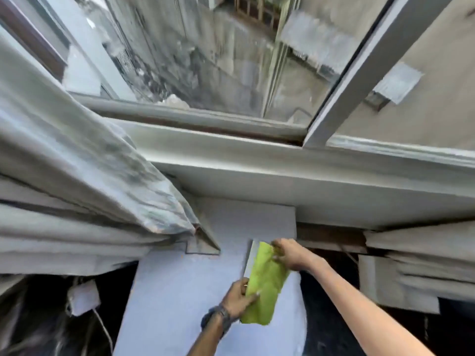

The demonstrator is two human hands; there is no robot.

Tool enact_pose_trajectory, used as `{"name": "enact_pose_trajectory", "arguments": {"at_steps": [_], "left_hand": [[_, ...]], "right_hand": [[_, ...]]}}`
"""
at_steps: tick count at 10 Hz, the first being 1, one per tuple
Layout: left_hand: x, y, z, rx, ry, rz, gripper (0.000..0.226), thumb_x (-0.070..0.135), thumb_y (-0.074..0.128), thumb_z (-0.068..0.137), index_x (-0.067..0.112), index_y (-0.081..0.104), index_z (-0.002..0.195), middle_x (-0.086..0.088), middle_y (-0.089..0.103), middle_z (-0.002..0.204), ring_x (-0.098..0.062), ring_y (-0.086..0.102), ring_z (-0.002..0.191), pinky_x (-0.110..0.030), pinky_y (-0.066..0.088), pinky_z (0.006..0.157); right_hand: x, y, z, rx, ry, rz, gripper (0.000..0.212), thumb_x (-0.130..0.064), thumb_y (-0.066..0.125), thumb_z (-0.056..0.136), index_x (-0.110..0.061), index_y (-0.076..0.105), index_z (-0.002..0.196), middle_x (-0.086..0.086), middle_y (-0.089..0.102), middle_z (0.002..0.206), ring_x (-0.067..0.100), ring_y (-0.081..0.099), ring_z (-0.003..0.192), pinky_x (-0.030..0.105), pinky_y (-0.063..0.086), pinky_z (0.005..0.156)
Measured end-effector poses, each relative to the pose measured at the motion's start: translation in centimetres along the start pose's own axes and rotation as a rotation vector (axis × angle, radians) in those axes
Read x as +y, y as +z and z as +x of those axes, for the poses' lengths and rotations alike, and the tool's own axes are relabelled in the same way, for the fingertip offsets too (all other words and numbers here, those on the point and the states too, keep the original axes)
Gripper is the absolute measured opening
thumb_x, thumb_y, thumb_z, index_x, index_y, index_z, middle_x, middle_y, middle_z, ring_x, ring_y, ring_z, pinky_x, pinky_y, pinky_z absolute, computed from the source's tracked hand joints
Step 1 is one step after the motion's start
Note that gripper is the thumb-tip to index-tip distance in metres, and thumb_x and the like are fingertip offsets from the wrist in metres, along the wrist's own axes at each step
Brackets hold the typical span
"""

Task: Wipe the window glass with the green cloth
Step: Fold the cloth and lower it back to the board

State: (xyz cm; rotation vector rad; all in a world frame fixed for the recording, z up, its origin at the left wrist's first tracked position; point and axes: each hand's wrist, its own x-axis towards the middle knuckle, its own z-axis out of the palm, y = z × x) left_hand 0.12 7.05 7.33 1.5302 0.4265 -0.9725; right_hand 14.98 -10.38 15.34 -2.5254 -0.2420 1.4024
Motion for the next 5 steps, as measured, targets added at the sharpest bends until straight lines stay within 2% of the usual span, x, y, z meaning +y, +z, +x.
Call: {"name": "enact_pose_trajectory", "arguments": {"at_steps": [1, 2, 3, 4, 5], "left_hand": [[-5.6, 2.6, 5.7, 0.076, -0.092, -0.125, 0.018, -0.004, 0.060, 0.095, 0.013, 0.063, 0.102, -0.012, 0.070, 0.111, -0.005, 0.070, 0.079, -0.029, 0.058, 0.084], [-8.1, 3.9, 10.1, 0.197, -0.132, -0.192, 0.024, -0.003, 0.059, 0.095, 0.020, 0.061, 0.092, -0.012, 0.070, 0.109, -0.021, 0.066, 0.099, -0.034, 0.055, 0.088], [-9.2, 4.0, 12.7, 0.349, -0.134, -0.158, 0.013, 0.003, 0.063, 0.095, 0.012, 0.063, 0.105, -0.017, 0.073, 0.111, -0.029, 0.069, 0.105, -0.044, 0.057, 0.096], [-8.6, 3.6, 12.7, 0.461, -0.141, -0.030, 0.030, 0.013, 0.064, 0.095, 0.010, 0.062, 0.125, -0.015, 0.073, 0.118, -0.030, 0.069, 0.108, -0.040, 0.057, 0.098], [-7.1, 3.4, 10.9, 0.437, -0.184, 0.214, 0.037, 0.023, 0.061, 0.096, 0.012, 0.058, 0.131, -0.015, 0.073, 0.121, -0.034, 0.068, 0.112, -0.035, 0.054, 0.090]], "right_hand": [[4.3, 5.8, 7.3, -0.035, 0.050, 0.074, 0.028, -0.003, 0.058, 0.096, 0.001, 0.061, 0.123, 0.023, 0.065, 0.128, 0.035, 0.062, 0.122, 0.039, 0.050, 0.098], [6.7, 8.4, 12.8, 0.039, 0.036, 0.111, 0.027, -0.013, 0.062, 0.098, -0.001, 0.064, 0.122, 0.023, 0.067, 0.128, 0.036, 0.063, 0.120, 0.040, 0.051, 0.098], [7.7, 9.7, 16.1, 0.158, 0.013, 0.133, 0.025, -0.017, 0.068, 0.096, -0.004, 0.066, 0.118, 0.022, 0.069, 0.123, 0.037, 0.064, 0.118, 0.041, 0.052, 0.096], [7.6, 10.2, 16.4, 0.270, -0.003, 0.025, 0.034, -0.024, 0.072, 0.094, -0.005, 0.061, 0.121, 0.021, 0.064, 0.121, 0.039, 0.060, 0.114, 0.043, 0.051, 0.091], [6.2, 10.1, 14.5, 0.371, -0.015, -0.180, 0.042, -0.032, 0.064, 0.098, -0.010, 0.052, 0.131, 0.015, 0.056, 0.130, 0.037, 0.051, 0.122, 0.046, 0.049, 0.095]]}}
